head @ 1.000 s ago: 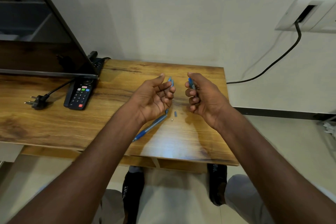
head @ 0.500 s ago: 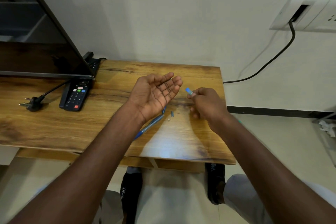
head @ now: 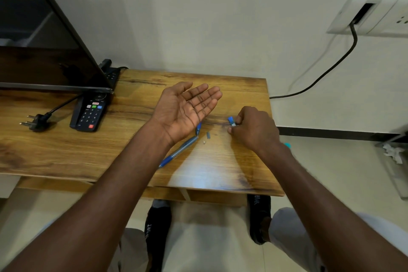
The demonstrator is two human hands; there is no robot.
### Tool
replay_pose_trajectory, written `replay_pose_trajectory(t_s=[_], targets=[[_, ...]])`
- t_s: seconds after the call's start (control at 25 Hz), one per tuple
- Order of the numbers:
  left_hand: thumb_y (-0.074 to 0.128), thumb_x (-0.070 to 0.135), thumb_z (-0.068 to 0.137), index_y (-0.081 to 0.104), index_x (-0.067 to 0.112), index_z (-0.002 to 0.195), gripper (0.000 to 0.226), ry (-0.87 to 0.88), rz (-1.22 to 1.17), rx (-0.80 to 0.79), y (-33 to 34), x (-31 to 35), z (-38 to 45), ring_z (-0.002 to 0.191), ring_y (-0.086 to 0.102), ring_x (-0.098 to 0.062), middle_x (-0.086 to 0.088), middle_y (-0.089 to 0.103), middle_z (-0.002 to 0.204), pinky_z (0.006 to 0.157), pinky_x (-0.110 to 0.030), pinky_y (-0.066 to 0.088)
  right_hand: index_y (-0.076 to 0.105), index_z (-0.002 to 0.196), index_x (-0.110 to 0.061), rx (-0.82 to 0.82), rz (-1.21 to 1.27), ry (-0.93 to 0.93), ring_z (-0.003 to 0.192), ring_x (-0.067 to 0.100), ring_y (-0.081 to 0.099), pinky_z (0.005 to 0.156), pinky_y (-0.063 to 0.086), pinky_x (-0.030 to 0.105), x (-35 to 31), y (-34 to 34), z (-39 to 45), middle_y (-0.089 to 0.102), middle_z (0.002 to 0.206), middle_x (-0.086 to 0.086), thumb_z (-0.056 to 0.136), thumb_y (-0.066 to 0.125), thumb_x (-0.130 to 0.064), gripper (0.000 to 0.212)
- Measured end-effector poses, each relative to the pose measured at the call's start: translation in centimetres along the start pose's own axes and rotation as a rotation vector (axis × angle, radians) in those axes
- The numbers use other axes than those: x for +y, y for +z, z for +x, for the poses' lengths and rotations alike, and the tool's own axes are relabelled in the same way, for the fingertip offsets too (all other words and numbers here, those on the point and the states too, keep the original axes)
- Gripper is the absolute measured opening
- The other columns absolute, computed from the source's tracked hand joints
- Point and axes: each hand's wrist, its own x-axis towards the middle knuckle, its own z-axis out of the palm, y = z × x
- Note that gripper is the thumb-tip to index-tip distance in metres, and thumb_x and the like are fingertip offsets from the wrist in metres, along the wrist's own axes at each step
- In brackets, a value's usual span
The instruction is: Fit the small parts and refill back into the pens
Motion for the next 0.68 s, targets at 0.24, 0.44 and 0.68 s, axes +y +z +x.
replay_pose_trajectory(t_s=[0.24,0.44,0.68], targets=[[0.048,0.052,0.106,0.052,-0.005,0.143,0.069,0.022,-0.004,0.003,-0.5,0.2,0.1,0.127,0.066,-0.040,-0.029,0.068,0.132,0.114,-0.043,0.048,0.069,0.102,-0.025,0.399,0.211,-0.148,0.088,0.016,0.064,0.074,0.052,0.035,-1.8,-0.9,-0.5,0.070,0.099,-0.004,0.099,0.065,-0.034,0.009],[0.036,0.073,0.101,0.050,-0.008,0.144,0.094,0.002,0.020,0.047,-0.8,-0.2,0.2,0.117,0.072,-0.037,-0.028,0.069,0.130,0.099,-0.041,0.060,0.080,0.099,-0.024,0.347,0.491,-0.285,0.080,0.008,0.063,0.071,0.053,0.031,-4.4,-0.8,-0.9,0.068,0.088,-0.007,0.097,0.070,-0.028,0.011],[0.033,0.083,0.094,0.049,-0.011,0.143,0.107,-0.022,0.022,0.103,-0.3,-1.4,0.4,0.112,0.072,-0.036,-0.029,0.068,0.131,0.077,-0.043,0.065,0.082,0.083,-0.027,0.207,0.406,-0.254,0.065,0.001,0.064,0.058,0.047,0.024,-4.8,-0.3,-1.5,0.069,0.066,-0.014,0.093,0.071,-0.030,0.015]])
